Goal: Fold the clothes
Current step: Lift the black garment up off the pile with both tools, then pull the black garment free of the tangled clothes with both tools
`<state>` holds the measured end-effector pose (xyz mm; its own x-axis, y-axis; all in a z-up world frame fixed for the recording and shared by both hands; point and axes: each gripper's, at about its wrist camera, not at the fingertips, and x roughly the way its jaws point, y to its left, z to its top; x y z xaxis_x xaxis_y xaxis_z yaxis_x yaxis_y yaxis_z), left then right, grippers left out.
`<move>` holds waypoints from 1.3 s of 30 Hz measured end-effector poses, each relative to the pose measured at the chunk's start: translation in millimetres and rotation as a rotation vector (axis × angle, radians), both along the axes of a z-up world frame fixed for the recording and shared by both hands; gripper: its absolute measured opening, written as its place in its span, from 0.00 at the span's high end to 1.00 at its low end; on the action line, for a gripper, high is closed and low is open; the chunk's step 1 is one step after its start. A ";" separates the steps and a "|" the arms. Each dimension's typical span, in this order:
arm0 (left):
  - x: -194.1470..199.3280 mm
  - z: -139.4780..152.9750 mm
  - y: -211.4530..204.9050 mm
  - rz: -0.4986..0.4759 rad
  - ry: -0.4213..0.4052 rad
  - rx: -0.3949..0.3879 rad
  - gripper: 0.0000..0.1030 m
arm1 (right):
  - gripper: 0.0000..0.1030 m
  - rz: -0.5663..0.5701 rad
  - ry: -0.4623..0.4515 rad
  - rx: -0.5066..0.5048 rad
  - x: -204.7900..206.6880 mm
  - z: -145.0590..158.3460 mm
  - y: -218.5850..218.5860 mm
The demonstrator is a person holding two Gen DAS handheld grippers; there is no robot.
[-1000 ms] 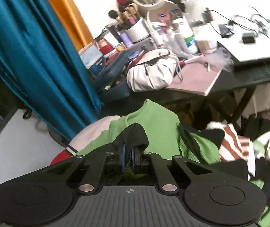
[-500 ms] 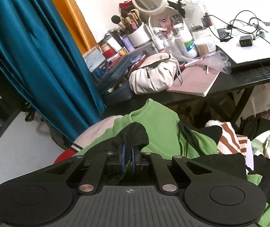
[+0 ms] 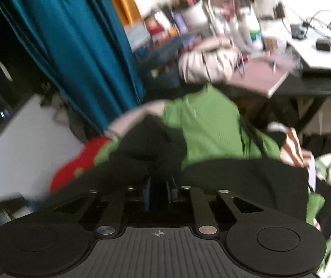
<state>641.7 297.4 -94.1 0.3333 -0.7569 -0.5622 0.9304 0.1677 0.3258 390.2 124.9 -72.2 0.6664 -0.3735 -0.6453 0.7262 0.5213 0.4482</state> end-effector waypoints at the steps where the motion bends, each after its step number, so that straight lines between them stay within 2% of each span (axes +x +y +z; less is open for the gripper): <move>1: 3.6 3.5 1.6 0.027 0.023 -0.011 0.89 | 0.78 0.005 0.015 -0.003 0.1 0.0 1.3; 6: -3.1 11.0 10.7 0.117 0.015 -0.063 0.89 | 0.66 0.022 0.050 -0.069 -7.4 13.4 -6.2; 8: -4.1 15.8 16.8 0.197 0.028 -0.116 0.89 | 0.65 0.042 0.067 -0.089 -7.5 16.2 -14.3; 10: -2.6 19.1 21.1 0.282 0.075 -0.151 0.89 | 0.64 0.070 0.080 -0.103 -4.0 17.9 -22.9; 17: -9.3 13.3 35.3 0.385 0.117 -0.130 0.89 | 0.58 0.212 0.054 -0.107 34.4 27.4 -52.2; 20: -16.6 14.1 41.9 0.436 0.124 -0.150 0.89 | 0.55 0.267 0.013 -0.050 52.9 33.8 -68.0; 21: -18.0 14.7 44.3 0.459 0.126 -0.162 0.89 | 0.54 0.291 0.020 -0.059 60.8 36.2 -71.6; 24: -24.9 16.7 60.4 0.546 0.132 -0.199 0.89 | 0.51 0.358 0.081 -0.131 87.8 38.8 -76.7; 27: -29.5 17.7 88.9 0.650 0.173 -0.226 0.91 | 0.51 0.391 0.056 -0.071 110.2 32.7 -83.9; 30: -29.7 10.2 118.4 0.759 0.233 -0.216 0.91 | 0.51 0.407 0.029 -0.022 125.2 27.1 -83.2; 32: -29.5 2.9 134.3 0.823 0.269 -0.202 0.92 | 0.51 0.447 0.066 -0.050 136.0 22.2 -74.4; 35: -32.9 -0.6 148.1 0.885 0.276 -0.196 0.93 | 0.51 0.527 0.112 -0.076 147.6 13.9 -59.9; 39: -36.7 -0.6 149.3 0.868 0.276 -0.198 0.93 | 0.51 0.542 0.154 -0.186 155.4 11.7 -48.5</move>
